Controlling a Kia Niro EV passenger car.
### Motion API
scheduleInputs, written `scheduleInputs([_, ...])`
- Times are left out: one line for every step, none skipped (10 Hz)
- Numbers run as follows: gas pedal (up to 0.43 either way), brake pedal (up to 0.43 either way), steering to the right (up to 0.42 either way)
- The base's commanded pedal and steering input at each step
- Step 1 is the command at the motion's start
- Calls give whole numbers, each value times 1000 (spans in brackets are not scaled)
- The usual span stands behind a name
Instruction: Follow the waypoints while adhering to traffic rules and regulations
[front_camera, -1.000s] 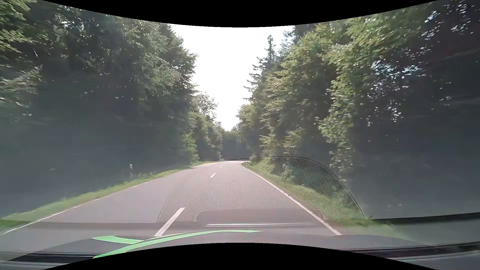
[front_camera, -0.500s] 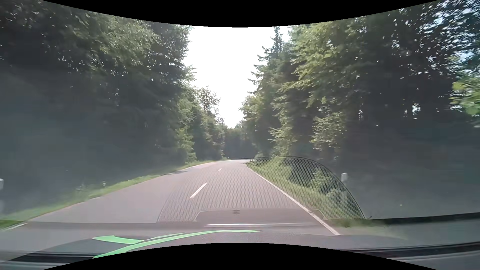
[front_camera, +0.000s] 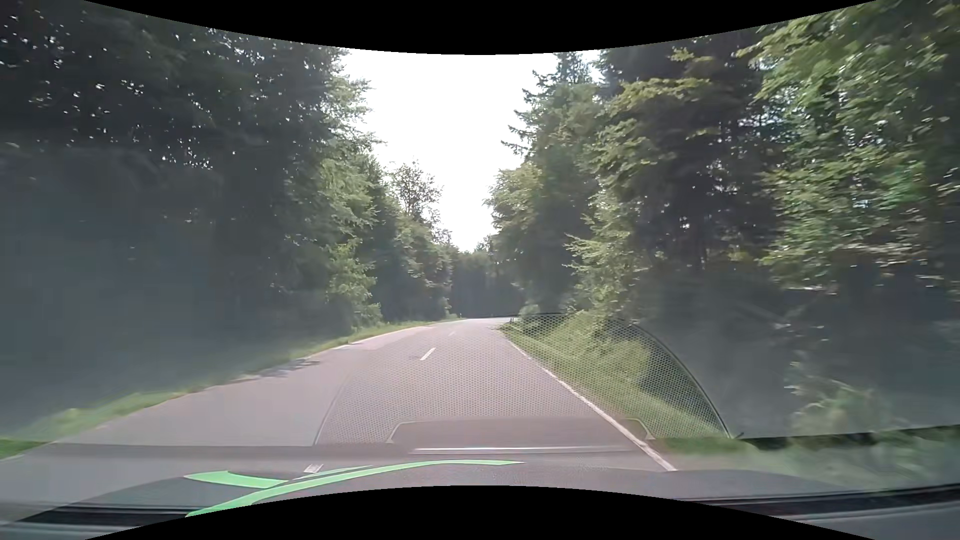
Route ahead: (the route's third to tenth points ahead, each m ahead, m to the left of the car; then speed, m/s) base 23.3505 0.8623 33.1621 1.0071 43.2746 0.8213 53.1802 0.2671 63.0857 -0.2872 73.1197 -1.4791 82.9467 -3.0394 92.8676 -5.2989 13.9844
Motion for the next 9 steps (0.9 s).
scheduleInputs([47,0,0])
scheduleInputs([47,0,0])
scheduleInputs([47,0,0])
scheduleInputs([47,0,0])
scheduleInputs([47,0,0])
scheduleInputs([47,0,0])
scheduleInputs([47,0,0])
scheduleInputs([47,0,0])
scheduleInputs([47,0,0])
